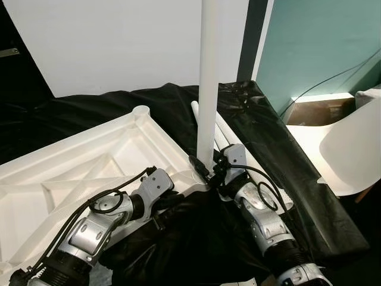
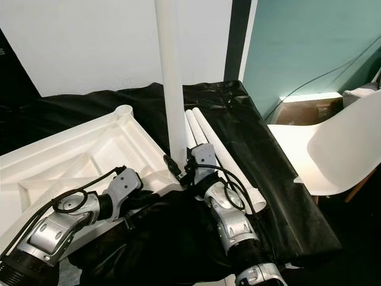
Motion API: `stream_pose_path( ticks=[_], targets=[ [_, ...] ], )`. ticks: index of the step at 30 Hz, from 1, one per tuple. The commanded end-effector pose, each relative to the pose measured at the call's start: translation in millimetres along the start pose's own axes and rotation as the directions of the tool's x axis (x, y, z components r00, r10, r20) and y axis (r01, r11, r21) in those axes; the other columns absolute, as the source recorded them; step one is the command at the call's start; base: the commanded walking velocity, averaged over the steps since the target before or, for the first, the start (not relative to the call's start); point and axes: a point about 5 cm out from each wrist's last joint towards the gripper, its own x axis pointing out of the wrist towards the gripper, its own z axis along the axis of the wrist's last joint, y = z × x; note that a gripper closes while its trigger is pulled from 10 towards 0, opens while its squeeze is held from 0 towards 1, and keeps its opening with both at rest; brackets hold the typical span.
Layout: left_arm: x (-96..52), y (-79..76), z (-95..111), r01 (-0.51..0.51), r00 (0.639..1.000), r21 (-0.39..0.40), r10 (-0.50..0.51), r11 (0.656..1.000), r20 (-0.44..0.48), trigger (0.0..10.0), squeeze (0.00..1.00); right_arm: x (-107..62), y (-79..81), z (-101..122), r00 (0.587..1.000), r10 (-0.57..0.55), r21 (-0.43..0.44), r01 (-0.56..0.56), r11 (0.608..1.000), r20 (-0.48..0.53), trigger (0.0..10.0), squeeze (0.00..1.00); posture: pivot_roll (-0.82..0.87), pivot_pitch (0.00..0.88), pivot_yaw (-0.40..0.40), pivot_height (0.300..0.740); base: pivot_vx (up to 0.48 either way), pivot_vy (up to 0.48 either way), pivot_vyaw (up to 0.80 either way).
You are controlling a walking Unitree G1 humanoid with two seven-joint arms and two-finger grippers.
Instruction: Building children table
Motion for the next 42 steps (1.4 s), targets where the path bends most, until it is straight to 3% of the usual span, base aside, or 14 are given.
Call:
stream_pose_path(
  ticks=[1,2,3,4,5,6,8,10,11,31,32,34,35,42],
  targets=[
    [6.0,-21.2,-12.6,0.160,0.986,-0.030,-0.161,0.987,-0.038,10.0,0.00,0.5,-38.0,12.9,0.975,-0.216,-0.035,0.218,0.975,0.042,0.0,0.00,0.07,0.000,0.015,0.740,0.000,0.000,0.00],
    [6.0,-21.2,-12.6,0.160,0.986,-0.030,-0.161,0.987,-0.038,10.0,0.00,0.5,-38.0,12.9,0.975,-0.216,-0.035,0.218,0.975,0.042,0.0,0.00,0.07,0.000,0.015,0.740,0.000,0.000,0.00],
    [6.4,-21.1,-12.4,0.159,0.986,-0.030,-0.160,0.987,-0.037,10.0,0.00,2.0,-34.9,12.3,0.980,-0.197,-0.046,0.198,0.979,0.034,4.3,0.00,0.07,0.000,0.013,0.740,0.000,0.000,0.00],
    [6.4,-21.1,-12.4,0.159,0.986,-0.030,-0.160,0.987,-0.037,10.0,0.00,2.0,-34.9,12.3,0.980,-0.197,-0.046,0.198,0.979,0.034,4.3,0.00,0.07,0.000,0.013,0.740,0.000,0.000,0.00],
    [6.5,-21.5,-12.9,0.158,0.987,-0.032,-0.159,0.987,-0.036,10.0,0.00,2.9,-32.1,11.2,0.985,-0.170,-0.058,0.171,0.984,0.022,10.0,0.00,0.07,0.000,0.013,0.740,0.000,0.000,0.00],
    [6.5,-21.5,-12.9,0.158,0.987,-0.032,-0.159,0.987,-0.036,10.0,0.00,2.9,-32.1,11.2,0.985,-0.170,-0.058,0.171,0.984,0.022,10.0,0.00,0.07,0.000,0.013,0.740,0.000,0.000,0.00],
    [6.7,-23.8,-14.5,0.158,0.987,-0.037,-0.160,0.987,-0.035,10.0,0.00,2.3,-28.6,6.9,0.995,-0.096,-0.062,0.095,0.994,-0.016,10.0,1.00,0.07,0.000,0.008,0.740,0.000,0.000,0.00],
    [6.9,-25.4,-15.2,0.160,0.986,-0.042,-0.161,0.986,-0.034,10.0,0.00,0.8,-27.1,3.0,0.998,-0.048,-0.062,0.045,0.997,-0.049,10.0,1.00,0.07,0.000,0.007,0.740,0.000,0.000,0.00],
    [7.2,-25.8,-15.3,0.161,0.986,-0.043,-0.162,0.986,-0.034,10.0,0.00,-0.6,-26.2,0.9,0.998,-0.004,-0.057,0.000,0.998,-0.070,10.0,0.00,0.06,0.000,0.008,0.740,0.000,0.000,0.00],
    [7.7,-22.9,-13.0,0.171,0.984,-0.031,-0.172,0.985,-0.034,10.0,0.00,-17.3,-63.2,-0.1,0.867,0.404,-0.124,-0.453,0.883,-0.292,9.2,0.00,0.05,0.000,0.024,0.740,0.000,0.000,0.00],
    [7.6,-23.0,-13.0,0.171,0.984,-0.030,-0.172,0.985,-0.034,10.0,0.00,-15.5,-63.9,0.7,0.865,0.408,-0.131,-0.459,0.879,-0.294,4.7,0.00,0.05,0.000,0.023,0.740,0.000,0.000,0.00],
    [7.5,-23.0,-13.0,0.171,0.985,-0.030,-0.172,0.985,-0.035,10.0,0.00,-14.3,-64.2,1.1,0.863,0.410,-0.134,-0.462,0.876,-0.295,4.7,0.00,0.05,0.000,0.023,0.740,0.000,0.000,0.00],
    [7.3,-22.9,-13.1,0.170,0.985,-0.030,-0.171,0.985,-0.036,10.0,0.00,-13.3,-63.5,1.4,0.856,0.423,-0.129,-0.475,0.871,-0.296,0.0,0.00,0.05,0.000,0.025,0.740,0.000,0.000,0.00],
    [4.8,-22.4,-13.5,0.165,0.985,-0.032,-0.166,0.986,-0.040,10.0,0.00,-19.0,-62.2,-1.4,0.767,0.528,-0.073,-0.588,0.805,-0.364,0.0,0.00,0.06,0.000,0.022,0.740,0.000,0.000,0.00]
  ],
)
